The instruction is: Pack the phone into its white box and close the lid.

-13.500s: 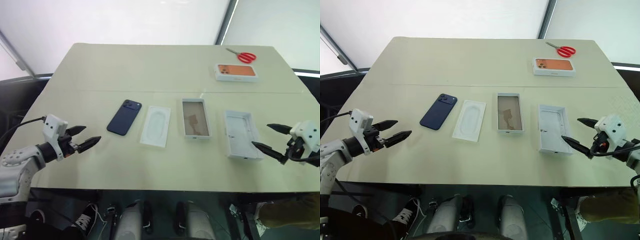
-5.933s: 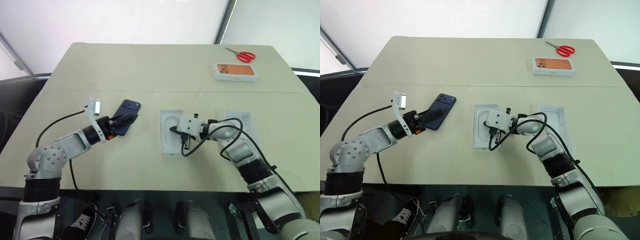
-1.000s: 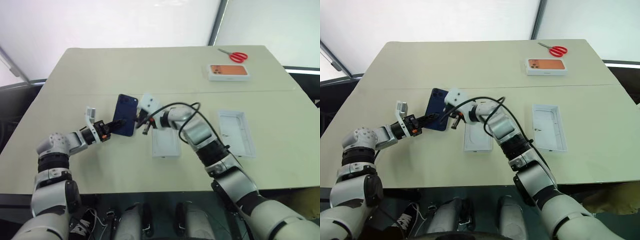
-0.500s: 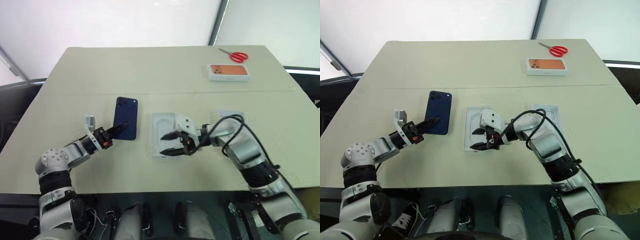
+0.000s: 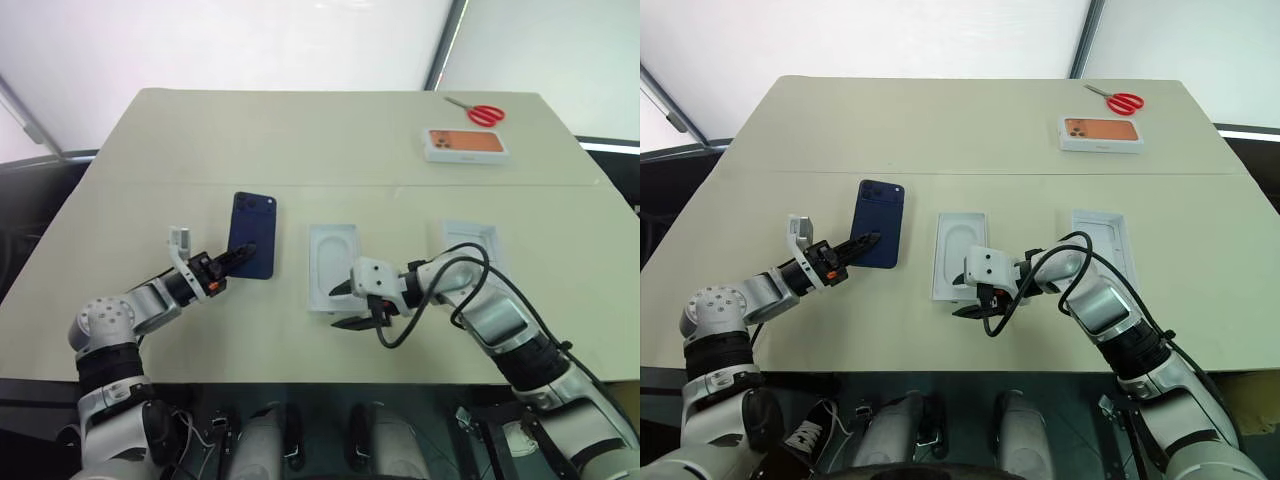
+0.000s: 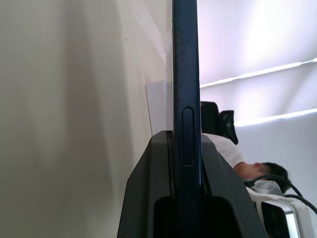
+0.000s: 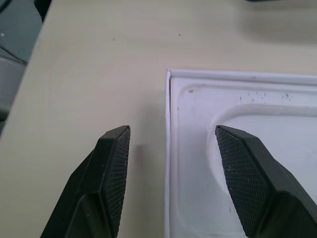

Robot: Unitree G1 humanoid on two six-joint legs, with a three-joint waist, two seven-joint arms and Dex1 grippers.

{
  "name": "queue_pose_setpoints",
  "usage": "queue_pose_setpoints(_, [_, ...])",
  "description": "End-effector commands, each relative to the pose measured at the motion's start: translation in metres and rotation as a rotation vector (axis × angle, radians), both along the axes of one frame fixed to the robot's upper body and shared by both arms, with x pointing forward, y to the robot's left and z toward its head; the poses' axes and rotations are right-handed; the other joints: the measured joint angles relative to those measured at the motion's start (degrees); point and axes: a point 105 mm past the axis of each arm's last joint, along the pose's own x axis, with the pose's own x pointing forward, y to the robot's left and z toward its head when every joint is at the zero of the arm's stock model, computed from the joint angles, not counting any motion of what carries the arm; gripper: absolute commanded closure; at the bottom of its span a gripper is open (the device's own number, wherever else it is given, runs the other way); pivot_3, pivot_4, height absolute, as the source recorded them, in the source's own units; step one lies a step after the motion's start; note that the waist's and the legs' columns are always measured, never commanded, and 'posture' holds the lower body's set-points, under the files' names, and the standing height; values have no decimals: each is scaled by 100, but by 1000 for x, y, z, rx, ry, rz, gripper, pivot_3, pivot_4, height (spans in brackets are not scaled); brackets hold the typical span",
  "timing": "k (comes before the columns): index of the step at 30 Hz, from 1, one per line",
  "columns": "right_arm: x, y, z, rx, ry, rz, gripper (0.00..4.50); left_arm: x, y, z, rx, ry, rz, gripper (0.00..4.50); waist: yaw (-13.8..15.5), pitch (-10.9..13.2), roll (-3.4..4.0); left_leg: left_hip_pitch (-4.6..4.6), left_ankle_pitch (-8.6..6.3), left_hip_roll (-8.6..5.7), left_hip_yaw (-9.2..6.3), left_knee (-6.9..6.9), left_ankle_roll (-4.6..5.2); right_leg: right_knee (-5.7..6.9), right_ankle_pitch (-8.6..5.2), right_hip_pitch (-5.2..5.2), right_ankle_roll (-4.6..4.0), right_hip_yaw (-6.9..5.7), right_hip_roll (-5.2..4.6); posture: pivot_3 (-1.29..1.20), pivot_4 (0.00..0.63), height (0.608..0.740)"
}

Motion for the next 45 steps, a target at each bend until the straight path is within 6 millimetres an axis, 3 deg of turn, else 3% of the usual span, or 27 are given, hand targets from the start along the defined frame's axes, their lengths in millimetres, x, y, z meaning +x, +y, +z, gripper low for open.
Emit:
queue_pose_setpoints(1, [1, -2, 6, 9, -26, 4, 1651, -1, 1, 18, -24, -72, 2, 4500, 13, 0, 0, 0, 0, 0, 0, 0, 0, 0, 0, 0, -1, 0, 0, 0, 150, 738])
queue_pose_setpoints(5, [3, -6, 1, -20, -26, -4, 2946, 0, -3, 18, -18, -71, -3, 4500, 28, 0, -1, -1, 0, -2, -3, 1, -1, -1, 1, 1, -2, -2, -4, 0, 150, 738])
queue_pose_setpoints(25, [9, -1, -7, -32, -36, -41, 2946, 0, -8, 19, -9, -63, -11, 4500, 20, -1, -3, 0, 2, -1, -5, 1, -2, 0, 2, 2, -3, -5, -3, 0, 150, 738])
queue_pose_setpoints(29, [12, 3, -4, -12, -25, -68, 4005, 0, -8, 20, -9, -63, -9, 4500, 2, -2, -5, 0, 2, 1, -5, 1, -4, 0, 2, 2, -4, -5, -1, 0, 150, 738])
queue_pose_setpoints(38, [15, 5, -7, -22, -37, -79, 4005, 0, -4, 20, -12, -61, -5, 4500, 15, -2, -5, 0, 3, 1, -5, 1, -5, 0, 2, 2, -5, -5, 0, 0, 150, 738])
queue_pose_setpoints(45, [46, 24, -5, 5, -87, -229, 4005, 1, -4, 22, -13, -68, -2, 4500, -30, -4, -9, 2, 7, 8, -5, 0, -12, 1, 4, 1, -9, -5, 7, 0, 150, 738])
